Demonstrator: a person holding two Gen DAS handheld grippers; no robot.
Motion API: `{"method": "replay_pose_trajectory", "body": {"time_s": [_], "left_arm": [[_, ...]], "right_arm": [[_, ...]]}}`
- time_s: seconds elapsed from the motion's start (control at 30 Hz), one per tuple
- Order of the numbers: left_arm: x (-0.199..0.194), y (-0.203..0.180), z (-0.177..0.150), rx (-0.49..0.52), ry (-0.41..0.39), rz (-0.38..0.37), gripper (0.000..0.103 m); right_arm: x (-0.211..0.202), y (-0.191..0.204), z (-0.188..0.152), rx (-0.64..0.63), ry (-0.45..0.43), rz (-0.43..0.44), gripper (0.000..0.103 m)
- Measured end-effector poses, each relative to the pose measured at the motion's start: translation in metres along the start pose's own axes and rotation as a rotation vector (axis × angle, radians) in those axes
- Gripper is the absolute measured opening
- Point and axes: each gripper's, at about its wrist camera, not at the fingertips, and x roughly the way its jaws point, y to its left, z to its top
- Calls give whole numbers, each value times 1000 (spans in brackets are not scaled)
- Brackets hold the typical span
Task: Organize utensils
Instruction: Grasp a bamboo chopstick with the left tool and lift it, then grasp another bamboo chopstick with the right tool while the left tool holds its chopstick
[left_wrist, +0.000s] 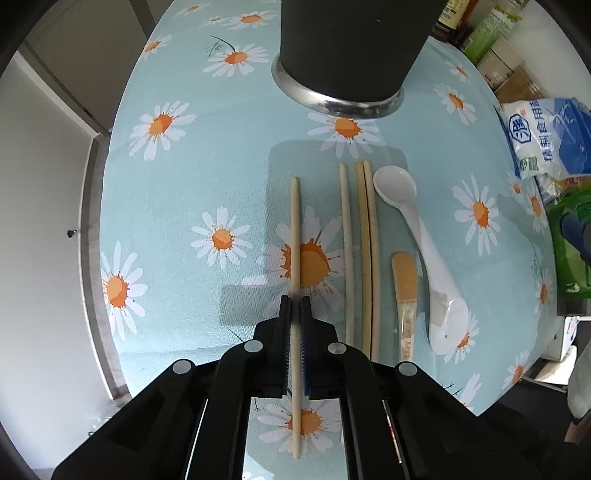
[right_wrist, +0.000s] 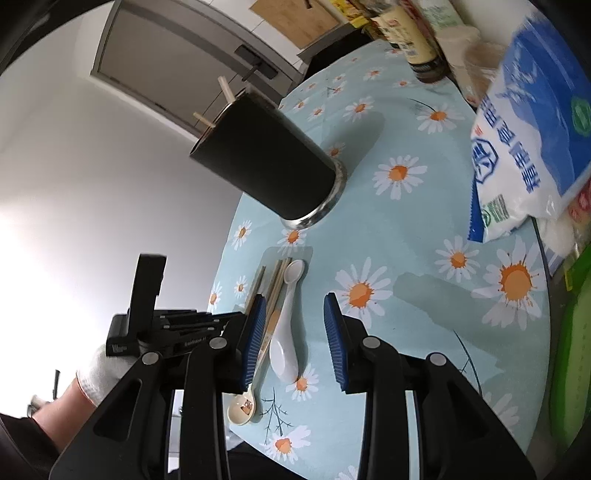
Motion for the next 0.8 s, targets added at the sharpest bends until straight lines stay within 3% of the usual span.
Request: {"method": "replay_pose_trajectory", "body": {"time_s": [0.27, 0.67, 0.8], "left_arm": [[-2, 20, -11, -26, -54, -107, 4], [-42, 68, -24, -38, -208, -242, 4], [-55, 84, -28, -21, -247, -277, 4]], "right_arm": [[16, 31, -1, -44, 51, -79, 34], [77, 90, 2, 14, 190, -179, 34], [105, 99, 6, 94, 264, -203, 34]]}}
